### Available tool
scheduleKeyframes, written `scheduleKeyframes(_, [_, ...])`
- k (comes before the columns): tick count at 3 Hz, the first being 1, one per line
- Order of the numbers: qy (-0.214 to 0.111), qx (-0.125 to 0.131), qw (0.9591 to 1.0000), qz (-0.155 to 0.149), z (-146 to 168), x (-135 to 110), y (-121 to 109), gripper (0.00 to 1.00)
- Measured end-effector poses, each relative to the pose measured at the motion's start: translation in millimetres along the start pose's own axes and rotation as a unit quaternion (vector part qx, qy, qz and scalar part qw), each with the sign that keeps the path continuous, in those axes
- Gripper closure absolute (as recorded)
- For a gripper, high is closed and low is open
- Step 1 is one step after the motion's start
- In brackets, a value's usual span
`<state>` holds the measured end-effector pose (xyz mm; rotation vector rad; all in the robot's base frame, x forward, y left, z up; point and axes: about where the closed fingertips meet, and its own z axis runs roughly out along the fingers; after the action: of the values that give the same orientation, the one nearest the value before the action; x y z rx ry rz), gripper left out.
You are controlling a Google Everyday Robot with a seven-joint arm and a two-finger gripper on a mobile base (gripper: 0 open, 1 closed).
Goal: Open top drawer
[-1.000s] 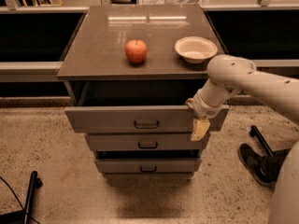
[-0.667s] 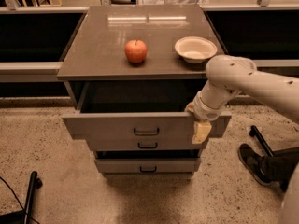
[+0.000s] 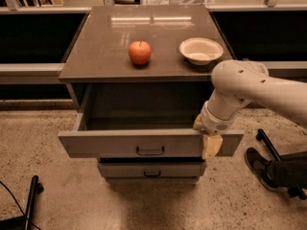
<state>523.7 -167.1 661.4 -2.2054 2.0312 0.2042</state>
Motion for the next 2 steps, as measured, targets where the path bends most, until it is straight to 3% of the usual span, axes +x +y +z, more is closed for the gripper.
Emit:
scheduleKeyframes(1, [0.013, -0.009, 0.9998, 0.009, -12, 0, 26, 0.29])
scheduleKeyframes(2, [0.011, -0.012, 0.9999, -0.001, -33, -10, 40, 0.33])
